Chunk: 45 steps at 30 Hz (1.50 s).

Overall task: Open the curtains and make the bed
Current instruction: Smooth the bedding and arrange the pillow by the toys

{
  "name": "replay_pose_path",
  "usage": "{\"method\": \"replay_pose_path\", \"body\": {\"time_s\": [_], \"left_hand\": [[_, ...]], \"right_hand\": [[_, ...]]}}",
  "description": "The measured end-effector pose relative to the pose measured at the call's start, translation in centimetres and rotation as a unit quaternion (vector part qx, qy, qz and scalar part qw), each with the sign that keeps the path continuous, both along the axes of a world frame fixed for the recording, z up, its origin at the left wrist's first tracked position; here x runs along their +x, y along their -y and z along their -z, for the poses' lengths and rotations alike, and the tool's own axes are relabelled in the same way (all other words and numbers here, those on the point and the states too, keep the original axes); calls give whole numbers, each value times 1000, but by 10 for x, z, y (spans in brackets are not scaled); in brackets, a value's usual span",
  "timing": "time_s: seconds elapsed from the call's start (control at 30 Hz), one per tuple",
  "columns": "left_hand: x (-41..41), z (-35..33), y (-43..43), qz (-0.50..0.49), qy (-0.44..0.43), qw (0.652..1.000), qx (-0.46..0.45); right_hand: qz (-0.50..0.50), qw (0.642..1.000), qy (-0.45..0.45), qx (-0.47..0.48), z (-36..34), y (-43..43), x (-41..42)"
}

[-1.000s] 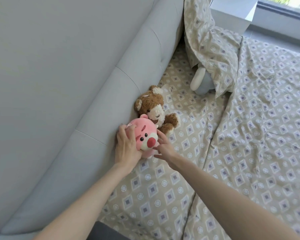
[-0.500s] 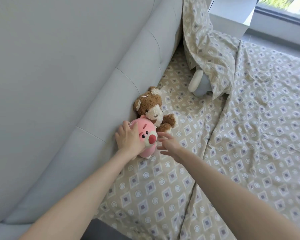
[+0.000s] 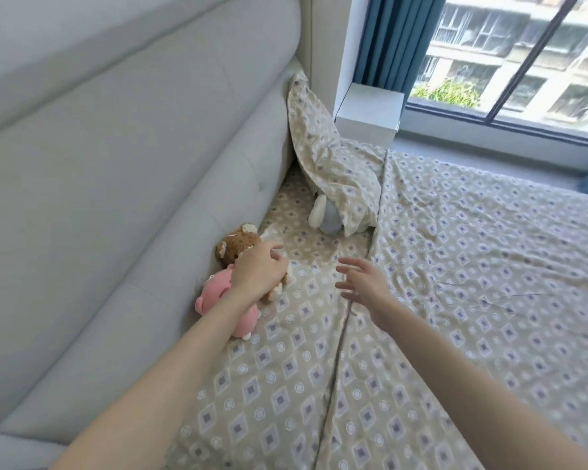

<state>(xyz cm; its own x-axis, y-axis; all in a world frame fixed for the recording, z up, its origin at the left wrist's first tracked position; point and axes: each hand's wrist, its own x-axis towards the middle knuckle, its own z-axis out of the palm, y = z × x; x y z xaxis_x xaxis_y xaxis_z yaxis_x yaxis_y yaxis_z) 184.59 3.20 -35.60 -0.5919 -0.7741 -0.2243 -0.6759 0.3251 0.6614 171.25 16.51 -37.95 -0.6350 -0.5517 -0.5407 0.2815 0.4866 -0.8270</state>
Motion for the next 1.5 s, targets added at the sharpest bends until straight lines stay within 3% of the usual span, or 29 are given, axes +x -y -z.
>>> {"method": "replay_pose_path", "body": {"time_s": [0.27,0.53,0.97,1.27,1.5], "left_hand": [[-57,-80,-104,-11,-167,985,37],[-102,-123,-192,29,-243,966,81],[-180,-141,-348,278,-216,927,131],[-238,-124,-467,382,-177,893,155],[-295,-85,-562,391,-129,895,171]], "right_hand": [[39,989,-85,-112,-105,-122,-46],[58,974,-159,-149,-151,-220,-67],[264,935,-211,-110,-163,-401,-75],[366,904,-212,-67,-146,-530,-99],[369,909,-189,-52,-106,-627,-152]]}}
